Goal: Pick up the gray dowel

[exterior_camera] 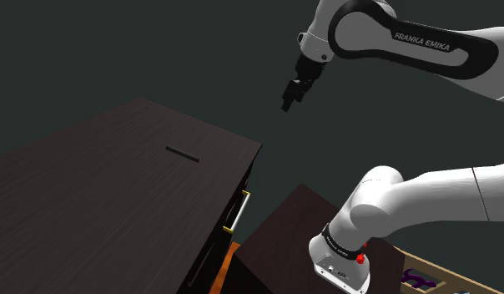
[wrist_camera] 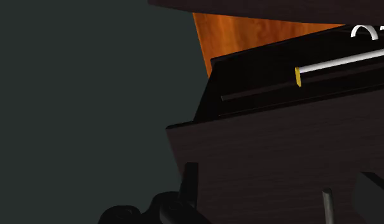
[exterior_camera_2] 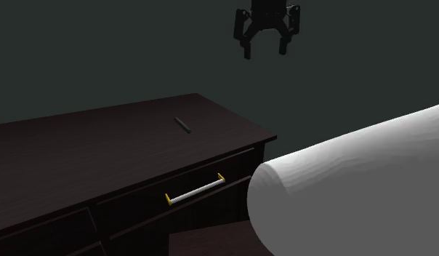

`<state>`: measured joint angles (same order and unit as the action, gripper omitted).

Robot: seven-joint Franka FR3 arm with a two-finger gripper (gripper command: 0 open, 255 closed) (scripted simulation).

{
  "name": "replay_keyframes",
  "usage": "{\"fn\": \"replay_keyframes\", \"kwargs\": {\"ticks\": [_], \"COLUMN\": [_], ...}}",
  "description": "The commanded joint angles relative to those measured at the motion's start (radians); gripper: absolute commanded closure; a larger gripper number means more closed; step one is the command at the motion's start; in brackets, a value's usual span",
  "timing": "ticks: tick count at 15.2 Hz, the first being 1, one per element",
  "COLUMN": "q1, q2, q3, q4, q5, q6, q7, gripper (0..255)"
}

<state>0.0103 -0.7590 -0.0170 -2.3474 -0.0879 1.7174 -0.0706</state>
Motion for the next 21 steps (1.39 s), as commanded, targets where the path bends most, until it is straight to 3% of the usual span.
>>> {"fn": "replay_keyframes", "kwargs": {"ticks": [1, 11, 21], "q1": [0.000, 0.050, 0.087], "q2": [0.000, 0.311, 0.663], "q3": [0.000, 0.079, 0.153], "q4": [0.000, 0.047, 0.207], "q5": [0.000, 0.013, -0.029], "q6": [0.000, 0.232, 0.388], "q7": [0.000, 0.048, 0.107], "gripper": [0, 0, 0]}}
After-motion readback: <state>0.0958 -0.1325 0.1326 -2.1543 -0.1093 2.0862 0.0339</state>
